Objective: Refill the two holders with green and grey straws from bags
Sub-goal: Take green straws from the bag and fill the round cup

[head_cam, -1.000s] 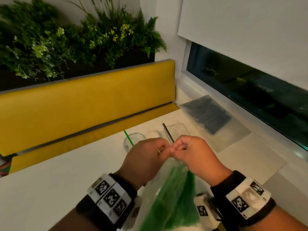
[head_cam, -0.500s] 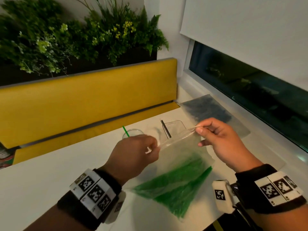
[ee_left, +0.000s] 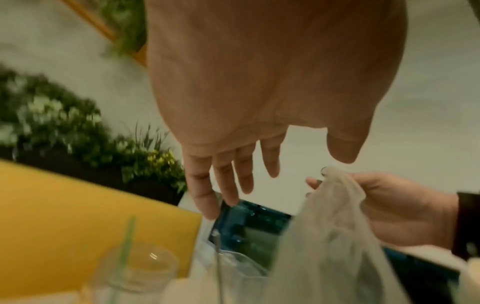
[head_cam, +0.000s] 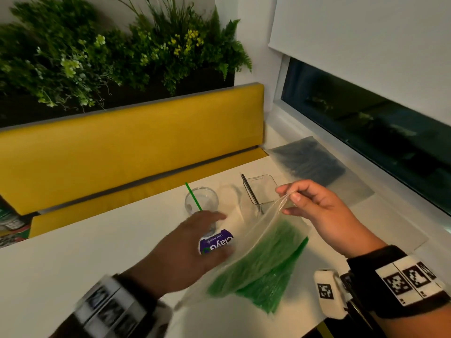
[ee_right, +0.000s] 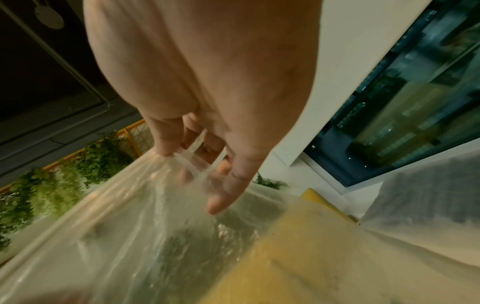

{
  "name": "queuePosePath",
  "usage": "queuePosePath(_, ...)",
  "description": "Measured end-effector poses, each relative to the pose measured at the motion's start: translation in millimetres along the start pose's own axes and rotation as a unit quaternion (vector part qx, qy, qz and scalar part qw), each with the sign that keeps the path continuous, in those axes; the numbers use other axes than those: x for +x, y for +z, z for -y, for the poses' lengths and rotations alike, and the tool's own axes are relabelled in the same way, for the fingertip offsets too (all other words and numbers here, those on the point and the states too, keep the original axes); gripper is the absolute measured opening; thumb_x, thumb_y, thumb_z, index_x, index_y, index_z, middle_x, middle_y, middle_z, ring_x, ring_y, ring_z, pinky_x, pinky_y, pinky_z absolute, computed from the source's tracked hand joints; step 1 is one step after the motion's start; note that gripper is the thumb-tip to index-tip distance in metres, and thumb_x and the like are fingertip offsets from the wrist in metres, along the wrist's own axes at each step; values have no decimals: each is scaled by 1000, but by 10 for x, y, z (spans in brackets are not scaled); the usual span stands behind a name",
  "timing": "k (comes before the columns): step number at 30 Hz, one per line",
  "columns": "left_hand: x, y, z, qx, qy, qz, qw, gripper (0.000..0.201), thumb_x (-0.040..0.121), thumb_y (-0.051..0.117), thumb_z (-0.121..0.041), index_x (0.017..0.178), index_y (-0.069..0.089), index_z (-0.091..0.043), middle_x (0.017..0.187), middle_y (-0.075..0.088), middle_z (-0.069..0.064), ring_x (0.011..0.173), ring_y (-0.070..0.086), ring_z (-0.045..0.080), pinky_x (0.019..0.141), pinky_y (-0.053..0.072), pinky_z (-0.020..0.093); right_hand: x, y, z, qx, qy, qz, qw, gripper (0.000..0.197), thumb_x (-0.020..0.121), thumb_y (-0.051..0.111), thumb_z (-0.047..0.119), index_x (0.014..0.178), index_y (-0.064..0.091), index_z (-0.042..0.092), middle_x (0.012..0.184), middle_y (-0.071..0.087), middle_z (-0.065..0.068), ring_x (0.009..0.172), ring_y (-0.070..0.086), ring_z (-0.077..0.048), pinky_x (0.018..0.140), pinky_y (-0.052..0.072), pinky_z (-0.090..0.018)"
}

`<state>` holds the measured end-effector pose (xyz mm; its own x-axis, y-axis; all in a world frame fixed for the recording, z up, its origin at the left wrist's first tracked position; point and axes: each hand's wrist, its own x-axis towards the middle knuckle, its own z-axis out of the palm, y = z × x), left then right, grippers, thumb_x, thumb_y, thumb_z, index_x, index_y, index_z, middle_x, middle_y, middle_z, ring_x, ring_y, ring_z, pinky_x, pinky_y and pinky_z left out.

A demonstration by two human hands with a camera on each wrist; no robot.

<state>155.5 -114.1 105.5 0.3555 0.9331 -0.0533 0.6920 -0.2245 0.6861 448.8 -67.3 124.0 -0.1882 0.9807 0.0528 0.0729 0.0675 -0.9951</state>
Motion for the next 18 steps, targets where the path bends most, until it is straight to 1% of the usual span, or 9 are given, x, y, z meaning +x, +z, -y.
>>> queuePosePath(1,150,78,-81,-47,-9,36,998,51,86,56,-67,132,52,-43,126,53,-32,110,52,-13,96,44,16,10,47,-5,2,6,8,1000,12,93,54,10,96,65,9,118,69,-2,111,63,-21,85,58,-34)
queuePosePath(3,410,268,-159,-95,6,92,991,26,98,57,-44,112,67,-25,96,69,-21,87,60,-8,84,50,21,31,161,-35,-8,8,-27,1000,16,96,54,11,101,67,17,126,64,5,117,60,-19,90,56,-34)
queuePosePath(6,553,494,-131,-199,-50,65,977,18,100,55,-18,96,70,-8,68,69,-10,55,62,1,58,47,18,-78,368,-93,-102,70,-176,977,27,89,59,50,114,55,41,132,48,11,120,52,-12,98,48,-38)
queuePosePath(8,549,597,-138,-230,-84,19,969,16,99,54,-15,95,68,-7,66,67,-6,53,61,4,55,46,18,-190,568,-109,-117,184,-138,966,52,76,64,66,116,49,35,119,57,7,104,60,-12,83,52,-33)
queuePosePath(10,543,681,-183,-260,-109,-20,959,14,99,52,-11,93,65,-10,66,64,-7,56,59,6,54,46,17,-224,709,-225,-74,259,-66,961,42,78,75,49,106,64,20,96,73,2,85,70,-17,70,57,-30)
queuePosePath(12,535,732,-182,-273,-132,-56,951,15,101,48,-15,94,61,-14,69,61,-1,58,57,9,55,47,22,-189,703,-360,30,287,-73,955,17,88,70,23,96,72,9,89,77,-7,85,73,-28,77,59,-37)
queuePosePath(14,507,711,-133,-296,-159,-99,937,18,104,43,-19,97,61,-18,78,60,9,60,58,14,55,53,29,-145,581,-447,198,304,-99,927,13,92,59,10,101,64,1,89,75,-12,80,73,-29,78,56,-44)
queuePosePath(16,451,627,-58,-331,-184,-144,914,22,105,40,-18,103,62,-17,88,64,12,63,63,17,54,58,34,-135,442,-467,332,308,-112,885,12,92,51,5,100,60,4,77,66,-12,65,66,-24,73,54,-44)
queuePosePath(18,382,530,-5,-362,-190,-172,896,23,106,38,-17,108,61,-16,93,67,11,67,69,13,51,56,30,-156,349,-462,339,310,-98,883,18,90,44,4,94,61,6,63,52,-7,53,54,-19,60,55,-38)
